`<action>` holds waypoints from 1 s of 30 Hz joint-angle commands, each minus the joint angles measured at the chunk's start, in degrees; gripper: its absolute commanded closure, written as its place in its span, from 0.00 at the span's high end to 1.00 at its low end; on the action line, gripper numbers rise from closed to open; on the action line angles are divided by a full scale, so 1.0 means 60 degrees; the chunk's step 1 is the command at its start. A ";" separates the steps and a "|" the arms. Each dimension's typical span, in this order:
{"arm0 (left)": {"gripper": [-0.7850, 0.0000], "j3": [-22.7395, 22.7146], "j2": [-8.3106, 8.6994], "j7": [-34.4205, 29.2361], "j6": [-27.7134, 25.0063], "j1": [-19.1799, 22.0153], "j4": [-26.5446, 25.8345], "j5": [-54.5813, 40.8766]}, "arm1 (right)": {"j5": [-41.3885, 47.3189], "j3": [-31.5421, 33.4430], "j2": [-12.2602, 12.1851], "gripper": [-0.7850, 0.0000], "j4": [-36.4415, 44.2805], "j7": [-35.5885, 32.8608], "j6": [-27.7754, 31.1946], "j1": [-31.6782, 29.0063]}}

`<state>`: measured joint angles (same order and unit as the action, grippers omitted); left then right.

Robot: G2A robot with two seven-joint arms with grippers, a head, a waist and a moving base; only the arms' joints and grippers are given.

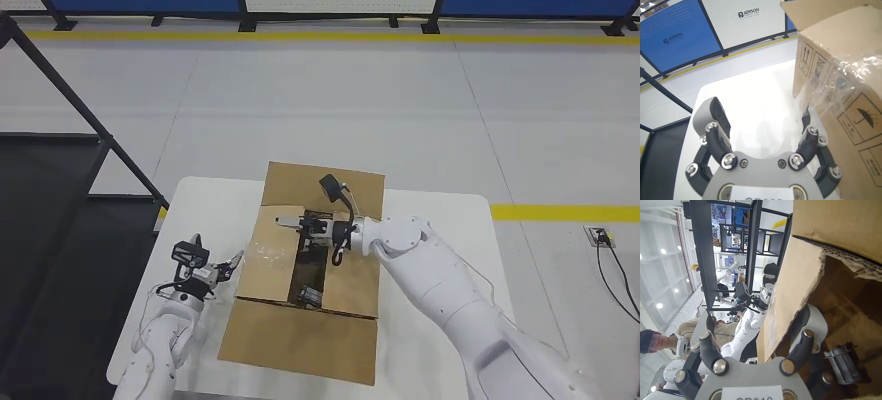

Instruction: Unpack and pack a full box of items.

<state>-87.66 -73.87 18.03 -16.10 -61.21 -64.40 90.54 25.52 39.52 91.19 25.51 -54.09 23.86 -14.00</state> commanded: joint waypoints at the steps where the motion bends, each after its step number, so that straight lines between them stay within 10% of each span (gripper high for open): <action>1: 1.00 0.0048 -0.0002 -0.0042 0.0083 -0.0014 -0.0040 -0.0061 | -0.0023 0.0034 0.0025 1.00 -0.0042 -0.0037 0.0008 0.0012; 12: 1.00 0.0111 0.0059 0.0278 0.0088 -0.0178 -0.0191 -0.0192 | -0.0024 0.0267 0.0154 0.99 -0.0289 -0.0078 -0.0142 0.0076; 14: 1.00 0.0115 0.0071 0.0357 0.0066 -0.0200 -0.0181 -0.0238 | 0.0000 0.0307 0.0188 0.44 -0.0362 -0.0053 -0.0250 0.0096; 18: 1.00 0.0144 0.0085 0.0443 0.0051 -0.0211 -0.0137 -0.0343 | 0.0061 0.0385 0.0258 0.00 -0.0519 -0.0120 -0.0411 0.0145; 30: 1.00 0.0356 0.0124 0.0855 -0.0007 -0.0255 -0.0085 -0.0384 | -0.0083 0.0540 0.0420 0.00 -0.0931 -0.0177 -0.0664 0.0313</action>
<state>-85.60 -73.16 22.82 -16.04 -62.67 -64.95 88.25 25.12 42.68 93.64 20.07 -55.19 19.88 -12.18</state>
